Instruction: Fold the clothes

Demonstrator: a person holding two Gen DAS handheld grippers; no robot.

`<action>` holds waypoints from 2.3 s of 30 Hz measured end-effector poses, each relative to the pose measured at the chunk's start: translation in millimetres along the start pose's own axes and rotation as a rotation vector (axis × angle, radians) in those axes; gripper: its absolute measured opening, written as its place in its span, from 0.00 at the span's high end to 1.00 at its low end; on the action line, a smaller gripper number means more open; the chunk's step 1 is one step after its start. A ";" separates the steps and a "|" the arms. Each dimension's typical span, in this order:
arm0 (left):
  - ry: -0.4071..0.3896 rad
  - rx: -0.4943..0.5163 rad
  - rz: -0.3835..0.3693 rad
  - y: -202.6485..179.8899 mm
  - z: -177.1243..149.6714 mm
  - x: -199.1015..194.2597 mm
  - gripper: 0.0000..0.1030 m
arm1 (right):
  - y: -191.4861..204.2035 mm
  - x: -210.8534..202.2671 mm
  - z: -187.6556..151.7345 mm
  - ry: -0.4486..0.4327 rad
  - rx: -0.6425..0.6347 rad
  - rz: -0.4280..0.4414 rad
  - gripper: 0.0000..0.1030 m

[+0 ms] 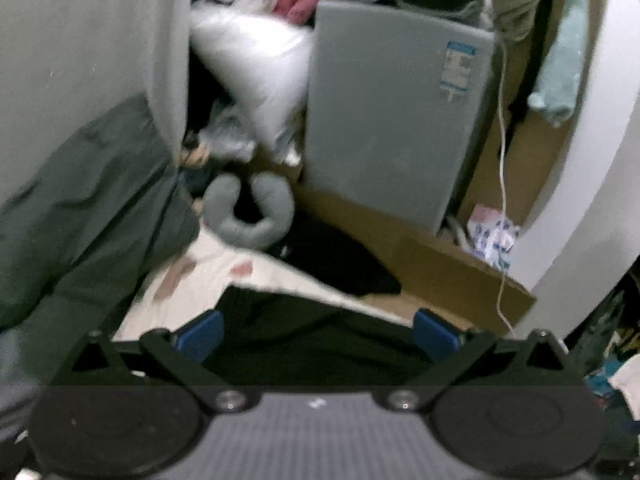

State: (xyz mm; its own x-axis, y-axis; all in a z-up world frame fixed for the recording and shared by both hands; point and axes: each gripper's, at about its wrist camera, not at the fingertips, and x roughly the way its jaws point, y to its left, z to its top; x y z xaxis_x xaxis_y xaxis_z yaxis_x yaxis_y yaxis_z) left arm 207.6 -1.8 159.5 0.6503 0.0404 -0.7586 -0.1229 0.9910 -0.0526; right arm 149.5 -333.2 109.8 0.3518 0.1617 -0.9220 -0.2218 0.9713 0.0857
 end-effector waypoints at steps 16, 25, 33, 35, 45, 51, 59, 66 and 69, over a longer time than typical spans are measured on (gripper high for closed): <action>0.267 0.044 0.178 -42.6 9.8 -53.0 0.01 | -49.0 -97.5 -8.5 0.047 0.038 -0.004 0.14; 0.329 0.093 0.162 -37.5 -0.9 -47.4 0.01 | -41.0 -92.0 -15.0 0.079 0.125 -0.002 0.14; 0.368 0.141 0.156 -34.0 -29.4 -26.9 0.01 | -27.7 -71.2 -19.7 0.064 0.157 -0.019 0.14; 0.379 0.155 0.156 -34.1 -34.8 -22.8 0.01 | -25.3 -64.3 -19.0 0.067 0.162 -0.010 0.14; 0.432 0.236 0.128 -41.9 -53.9 -10.6 0.01 | -15.2 -45.6 -12.2 0.066 0.186 -0.004 0.14; 0.422 0.256 0.129 -45.2 -52.0 -8.0 0.03 | -8.4 -37.3 -6.4 0.070 0.156 0.019 0.14; 0.408 0.283 0.126 -50.8 -44.3 -0.9 0.03 | -6.0 -29.6 -1.0 0.070 0.164 0.010 0.14; 0.402 0.303 0.123 -54.8 -40.4 3.4 0.03 | -7.6 -28.9 0.4 0.061 0.167 0.007 0.14; 0.402 0.302 0.114 -58.2 -40.9 7.0 0.03 | -9.4 -25.9 -0.3 0.059 0.169 0.009 0.14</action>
State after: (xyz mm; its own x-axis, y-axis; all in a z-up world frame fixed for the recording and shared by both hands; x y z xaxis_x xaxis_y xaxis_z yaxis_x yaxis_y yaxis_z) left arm 188.6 -64.4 130.7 0.2988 0.1573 -0.9413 0.0847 0.9781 0.1903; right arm 142.1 -346.5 132.7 0.2954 0.1652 -0.9410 -0.0668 0.9861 0.1522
